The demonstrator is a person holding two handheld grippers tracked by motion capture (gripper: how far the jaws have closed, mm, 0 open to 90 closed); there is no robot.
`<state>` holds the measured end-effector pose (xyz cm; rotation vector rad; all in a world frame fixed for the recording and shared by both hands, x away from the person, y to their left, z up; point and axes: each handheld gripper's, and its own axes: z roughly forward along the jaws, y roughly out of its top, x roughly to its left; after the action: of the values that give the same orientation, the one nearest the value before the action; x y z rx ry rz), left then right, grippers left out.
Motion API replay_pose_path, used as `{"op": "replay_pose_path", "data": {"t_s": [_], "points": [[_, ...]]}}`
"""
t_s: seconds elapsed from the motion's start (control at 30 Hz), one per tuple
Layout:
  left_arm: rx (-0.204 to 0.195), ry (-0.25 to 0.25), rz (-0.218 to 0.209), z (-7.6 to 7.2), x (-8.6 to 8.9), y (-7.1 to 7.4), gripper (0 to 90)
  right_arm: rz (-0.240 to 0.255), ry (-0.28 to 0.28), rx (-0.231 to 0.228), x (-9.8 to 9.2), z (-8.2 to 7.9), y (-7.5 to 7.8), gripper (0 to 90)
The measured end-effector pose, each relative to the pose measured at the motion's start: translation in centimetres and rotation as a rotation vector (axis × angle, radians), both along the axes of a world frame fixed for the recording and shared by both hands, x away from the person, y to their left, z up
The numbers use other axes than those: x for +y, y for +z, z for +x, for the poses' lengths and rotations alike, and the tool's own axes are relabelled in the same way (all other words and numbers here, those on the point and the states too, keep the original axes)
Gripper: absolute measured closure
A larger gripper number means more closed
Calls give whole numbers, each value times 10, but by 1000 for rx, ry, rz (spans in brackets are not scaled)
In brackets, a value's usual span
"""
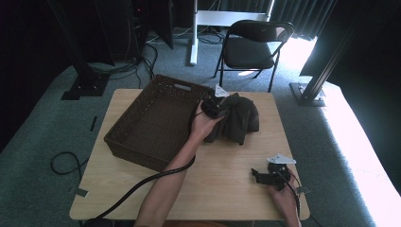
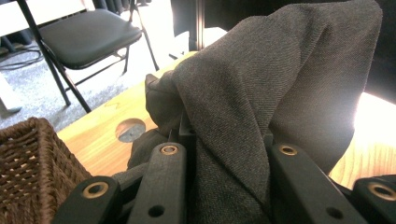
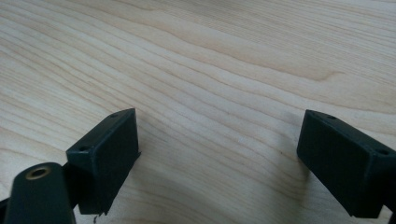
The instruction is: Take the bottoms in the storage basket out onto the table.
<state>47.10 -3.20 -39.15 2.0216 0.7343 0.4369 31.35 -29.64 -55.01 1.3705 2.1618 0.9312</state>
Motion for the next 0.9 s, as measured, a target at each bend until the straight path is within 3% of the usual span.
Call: {"op": "replay_pose_path", "data": {"t_s": [0.57,0.7,0.83,0.9], "points": [[37,13,-14,1,-1,-19,751,0,0,0,0,0,0,124],[51,1,3,2,-3,-23,731,-1,0,0,0,0,0,124],[78,-20,8,2,-5,-27,667,0,0,0,0,0,0,124],[94,-33,15,3,-6,-30,591,-1,0,-1,0,0,0,124]]}}
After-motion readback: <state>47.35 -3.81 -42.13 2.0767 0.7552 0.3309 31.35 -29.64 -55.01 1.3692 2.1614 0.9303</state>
